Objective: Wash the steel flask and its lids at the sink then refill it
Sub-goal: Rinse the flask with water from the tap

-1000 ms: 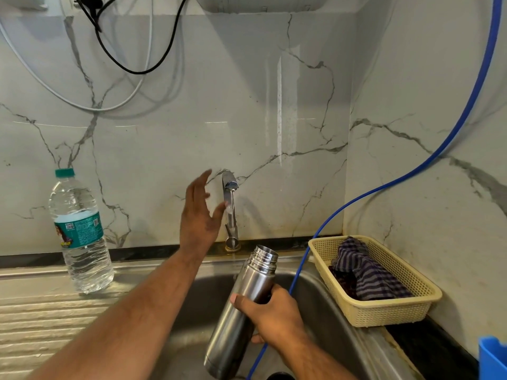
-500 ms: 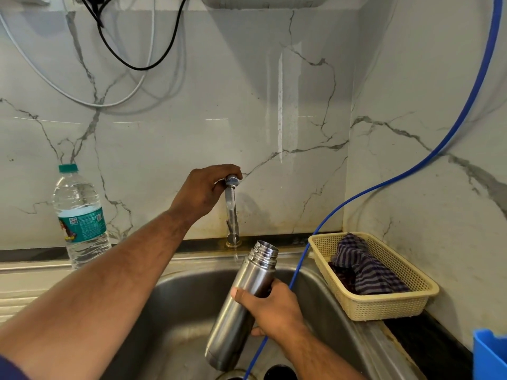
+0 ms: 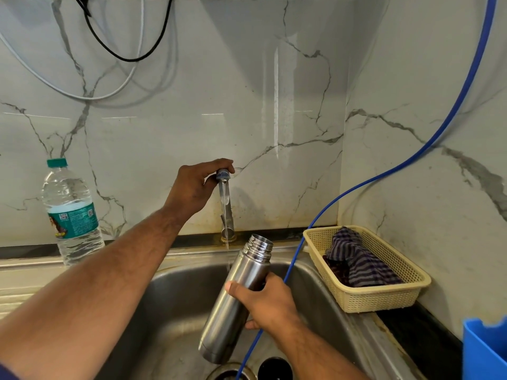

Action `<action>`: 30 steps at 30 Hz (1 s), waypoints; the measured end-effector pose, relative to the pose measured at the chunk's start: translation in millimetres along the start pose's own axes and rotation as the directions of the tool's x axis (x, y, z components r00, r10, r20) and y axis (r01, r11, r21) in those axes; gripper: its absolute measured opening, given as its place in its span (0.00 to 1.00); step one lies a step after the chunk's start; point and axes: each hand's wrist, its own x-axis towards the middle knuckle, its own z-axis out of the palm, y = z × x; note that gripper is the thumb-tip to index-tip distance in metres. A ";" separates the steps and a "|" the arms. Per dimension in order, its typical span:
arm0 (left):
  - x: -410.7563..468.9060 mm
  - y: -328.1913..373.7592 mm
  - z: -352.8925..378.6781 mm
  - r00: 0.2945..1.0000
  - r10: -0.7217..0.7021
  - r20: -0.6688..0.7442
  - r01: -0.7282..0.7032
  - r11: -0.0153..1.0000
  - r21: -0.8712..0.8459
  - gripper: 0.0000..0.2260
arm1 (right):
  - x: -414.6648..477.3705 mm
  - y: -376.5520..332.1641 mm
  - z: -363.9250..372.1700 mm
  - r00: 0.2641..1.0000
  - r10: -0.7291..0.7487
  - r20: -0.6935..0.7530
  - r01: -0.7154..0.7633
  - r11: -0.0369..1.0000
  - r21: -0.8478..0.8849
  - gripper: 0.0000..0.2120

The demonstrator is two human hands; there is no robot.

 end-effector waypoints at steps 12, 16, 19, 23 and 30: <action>-37.7 26.5 6.6 0.940 -0.341 0.029 0.341 0.940 0.011 0.30 | 2.2 3.8 -0.4 1.000 -0.011 0.001 0.011 1.000 0.017 0.22; -89.3 56.8 4.0 0.750 -0.628 0.209 0.657 0.744 -0.121 0.18 | 0.9 1.5 1.0 1.000 -0.004 -0.024 0.005 0.999 0.052 0.20; -120.1 72.2 -6.6 0.478 -0.620 0.623 0.808 0.588 -0.034 0.24 | 1.2 -2.1 -0.4 0.999 0.043 -0.014 -0.041 0.988 0.152 0.24; -140.8 65.5 -31.0 0.256 -0.532 0.807 0.866 0.497 0.053 0.42 | 3.3 -8.7 -1.4 0.995 0.096 -0.032 -0.080 0.938 0.337 0.32; -165.0 60.1 -28.5 0.419 -0.631 0.653 0.908 0.279 -0.313 0.38 | 4.7 -20.4 5.8 0.994 0.077 -0.080 -0.032 0.891 0.452 0.30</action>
